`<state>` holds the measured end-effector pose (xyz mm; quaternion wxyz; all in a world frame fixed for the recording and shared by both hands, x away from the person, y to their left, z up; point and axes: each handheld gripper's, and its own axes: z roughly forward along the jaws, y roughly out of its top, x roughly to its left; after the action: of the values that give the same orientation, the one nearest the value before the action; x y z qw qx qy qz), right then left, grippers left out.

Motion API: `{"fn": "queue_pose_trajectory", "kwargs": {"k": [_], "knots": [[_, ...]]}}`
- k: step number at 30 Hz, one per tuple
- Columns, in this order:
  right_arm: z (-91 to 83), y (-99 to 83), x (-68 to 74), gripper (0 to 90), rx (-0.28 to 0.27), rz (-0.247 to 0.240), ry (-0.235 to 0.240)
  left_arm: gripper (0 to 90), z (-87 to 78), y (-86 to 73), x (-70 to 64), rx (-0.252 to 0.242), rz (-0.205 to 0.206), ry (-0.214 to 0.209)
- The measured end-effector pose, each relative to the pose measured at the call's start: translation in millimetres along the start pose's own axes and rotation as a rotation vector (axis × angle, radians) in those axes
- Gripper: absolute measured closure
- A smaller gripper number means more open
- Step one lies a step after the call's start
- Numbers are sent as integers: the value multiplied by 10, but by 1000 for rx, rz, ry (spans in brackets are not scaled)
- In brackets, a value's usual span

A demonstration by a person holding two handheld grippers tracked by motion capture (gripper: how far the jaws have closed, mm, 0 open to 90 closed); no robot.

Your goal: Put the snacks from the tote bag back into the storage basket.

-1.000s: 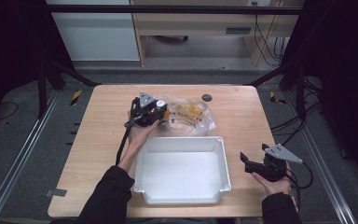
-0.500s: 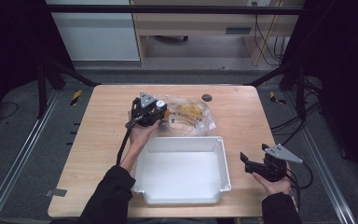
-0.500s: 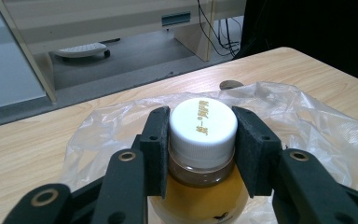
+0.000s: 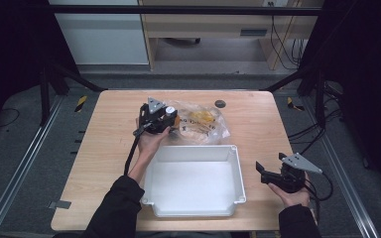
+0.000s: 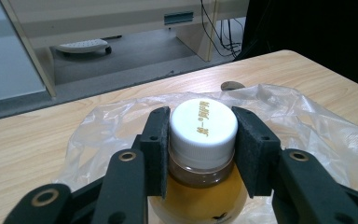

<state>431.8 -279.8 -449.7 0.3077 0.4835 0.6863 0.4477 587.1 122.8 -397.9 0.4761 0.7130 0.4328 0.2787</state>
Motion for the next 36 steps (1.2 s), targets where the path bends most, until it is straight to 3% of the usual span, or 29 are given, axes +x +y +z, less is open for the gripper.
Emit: {"fn": "queue_pose_trajectory", "kwargs": {"k": [18, 30, 36], "knots": [[-2, 2, 2, 95, 1, 1, 1, 591, -58, 31, -8, -6, 5, 13], [4, 1, 3, 95, 1, -3, -1, 592, -194, 112, 18, -43, -5, 15], [0, 4, 3, 95, 0, 0, 1, 592, -287, 225, -6, -67, 11, 14]]}}
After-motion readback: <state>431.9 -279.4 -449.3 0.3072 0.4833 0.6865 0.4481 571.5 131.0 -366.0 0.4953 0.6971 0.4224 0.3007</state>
